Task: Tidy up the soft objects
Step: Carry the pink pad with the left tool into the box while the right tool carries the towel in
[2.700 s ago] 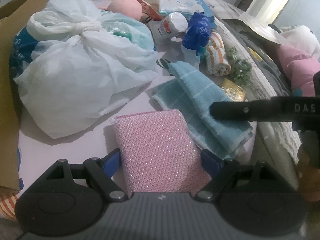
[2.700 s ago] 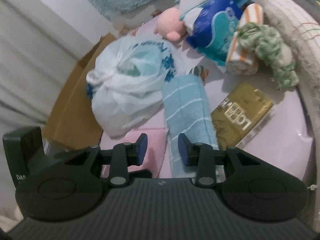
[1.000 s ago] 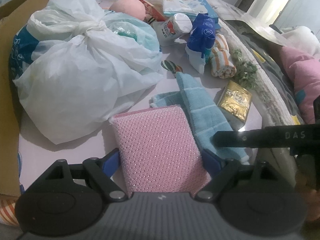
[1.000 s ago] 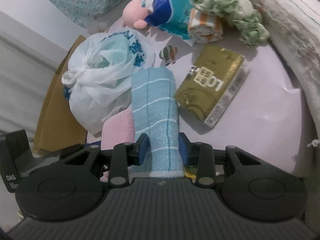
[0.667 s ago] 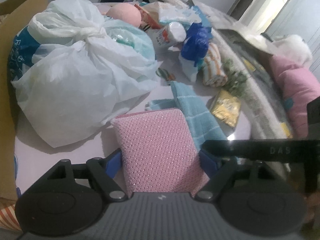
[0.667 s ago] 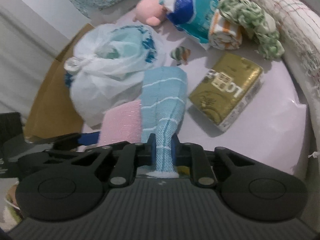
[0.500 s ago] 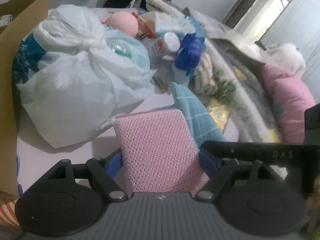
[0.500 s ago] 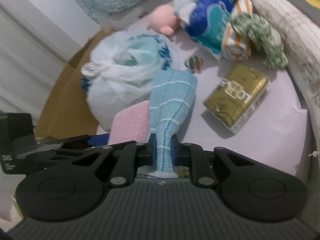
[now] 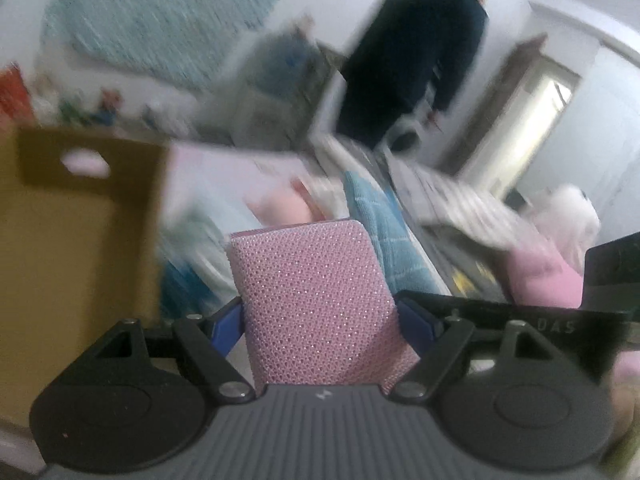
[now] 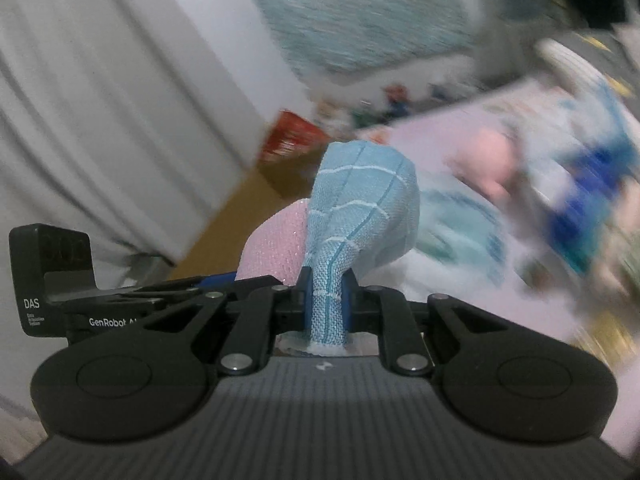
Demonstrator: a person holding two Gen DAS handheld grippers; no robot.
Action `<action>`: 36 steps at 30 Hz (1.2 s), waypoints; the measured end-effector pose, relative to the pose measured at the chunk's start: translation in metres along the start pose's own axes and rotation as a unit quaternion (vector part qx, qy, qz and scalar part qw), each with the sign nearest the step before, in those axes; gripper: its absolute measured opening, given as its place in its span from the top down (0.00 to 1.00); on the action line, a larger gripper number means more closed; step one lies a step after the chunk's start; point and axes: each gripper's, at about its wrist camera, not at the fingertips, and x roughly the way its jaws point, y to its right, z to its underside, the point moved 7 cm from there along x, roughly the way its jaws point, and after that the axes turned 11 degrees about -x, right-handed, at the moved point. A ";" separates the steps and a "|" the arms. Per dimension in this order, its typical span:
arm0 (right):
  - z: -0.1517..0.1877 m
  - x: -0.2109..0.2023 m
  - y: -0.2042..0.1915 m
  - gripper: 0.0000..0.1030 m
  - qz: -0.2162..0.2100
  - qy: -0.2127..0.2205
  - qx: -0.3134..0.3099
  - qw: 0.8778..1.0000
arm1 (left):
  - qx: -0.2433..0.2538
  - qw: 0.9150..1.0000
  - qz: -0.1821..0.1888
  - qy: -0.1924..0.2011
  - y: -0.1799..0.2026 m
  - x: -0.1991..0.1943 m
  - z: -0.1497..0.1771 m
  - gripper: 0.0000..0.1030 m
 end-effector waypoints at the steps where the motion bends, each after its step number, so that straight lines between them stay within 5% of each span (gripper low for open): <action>1: -0.016 0.014 -0.007 0.88 -0.015 0.003 -0.010 1.000 | -0.002 1.000 -0.011 0.016 -0.007 -0.009 -0.014 0.20; 9: -0.104 0.152 -0.032 0.88 -0.108 -0.029 -0.002 0.994 | -0.036 0.988 -0.122 0.089 -0.089 -0.035 -0.113 0.19; 18: -0.124 0.319 -0.022 0.88 -0.095 -0.117 0.072 0.986 | -0.062 0.973 -0.219 0.046 -0.204 0.033 -0.192 0.19; 26: -0.083 0.394 0.018 0.88 -0.062 -0.174 0.164 0.969 | -0.030 0.964 -0.265 -0.010 -0.261 0.089 -0.195 0.19; 36: -0.070 0.409 0.021 0.86 -0.031 -0.191 0.164 0.967 | 0.012 0.949 -0.313 -0.029 -0.279 0.106 -0.187 0.15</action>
